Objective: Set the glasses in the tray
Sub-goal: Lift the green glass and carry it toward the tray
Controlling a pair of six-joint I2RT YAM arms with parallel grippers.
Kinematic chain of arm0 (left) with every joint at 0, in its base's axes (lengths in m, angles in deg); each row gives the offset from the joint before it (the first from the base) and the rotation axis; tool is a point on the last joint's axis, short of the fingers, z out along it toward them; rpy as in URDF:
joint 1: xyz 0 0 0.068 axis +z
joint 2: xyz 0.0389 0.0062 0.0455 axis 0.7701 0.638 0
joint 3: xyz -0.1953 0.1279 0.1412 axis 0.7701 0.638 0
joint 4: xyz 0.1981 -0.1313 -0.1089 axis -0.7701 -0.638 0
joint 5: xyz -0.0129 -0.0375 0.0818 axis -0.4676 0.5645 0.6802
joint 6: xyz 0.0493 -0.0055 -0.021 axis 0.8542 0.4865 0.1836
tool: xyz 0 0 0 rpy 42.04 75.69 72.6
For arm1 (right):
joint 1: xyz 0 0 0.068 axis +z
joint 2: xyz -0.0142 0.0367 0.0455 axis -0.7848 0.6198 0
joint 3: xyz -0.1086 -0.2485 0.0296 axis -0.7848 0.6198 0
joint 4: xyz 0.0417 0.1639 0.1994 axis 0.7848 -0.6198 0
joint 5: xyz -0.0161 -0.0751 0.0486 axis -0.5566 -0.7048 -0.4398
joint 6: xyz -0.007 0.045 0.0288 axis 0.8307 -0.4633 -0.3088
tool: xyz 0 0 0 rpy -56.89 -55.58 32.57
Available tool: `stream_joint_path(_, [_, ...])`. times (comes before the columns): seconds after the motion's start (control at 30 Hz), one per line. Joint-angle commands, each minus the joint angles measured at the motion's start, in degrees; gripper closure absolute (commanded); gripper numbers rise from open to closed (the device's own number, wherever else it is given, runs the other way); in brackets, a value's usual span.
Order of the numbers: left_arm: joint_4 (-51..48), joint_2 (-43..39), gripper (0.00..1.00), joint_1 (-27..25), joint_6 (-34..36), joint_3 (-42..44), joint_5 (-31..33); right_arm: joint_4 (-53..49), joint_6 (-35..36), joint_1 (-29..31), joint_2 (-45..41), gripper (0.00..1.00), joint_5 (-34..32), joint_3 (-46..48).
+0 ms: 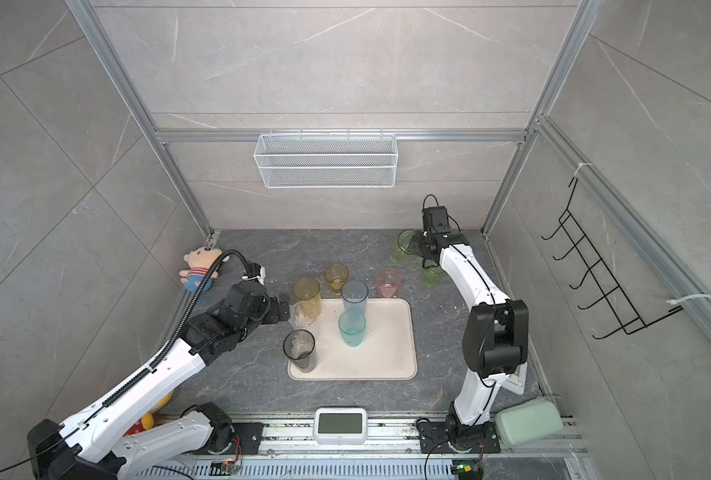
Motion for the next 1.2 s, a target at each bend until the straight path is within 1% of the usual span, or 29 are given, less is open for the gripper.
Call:
stream_joint_path(0.0, [0.5, -1.8, 0.0, 0.3, 1.0, -1.5, -0.8, -2.1, 1.1, 0.9, -5.3, 1.0, 0.2, 0.9])
stream_joint_path(0.17, [-0.5, -2.0, 0.0, 0.3, 1.0, -1.9, -0.9, -5.6, 2.0, 2.6, -9.8, 1.0, 0.9, 1.8])
stream_joint_path(0.4, [-2.0, -1.0, 0.0, 0.3, 0.5, -3.1, -1.1, -11.7, 3.9, 7.5, -17.2, 1.0, 0.3, 5.0])
stream_joint_path(0.47, [-2.1, -0.8, 0.0, 0.3, 0.3, -3.3, -1.4, -13.9, 4.4, 8.3, -18.5, 1.0, 1.1, 5.2])
stream_joint_path(0.83, [-2.6, -0.6, 0.0, 0.3, -1.7, -3.6, -3.0, -26.7, 5.5, 14.7, -26.2, 1.0, -1.6, 7.4])
stream_joint_path(1.17, [-4.0, 0.6, 0.0, 0.3, -2.5, -4.4, -2.8, -31.4, 4.3, 21.3, -36.3, 1.0, -2.8, 15.8])
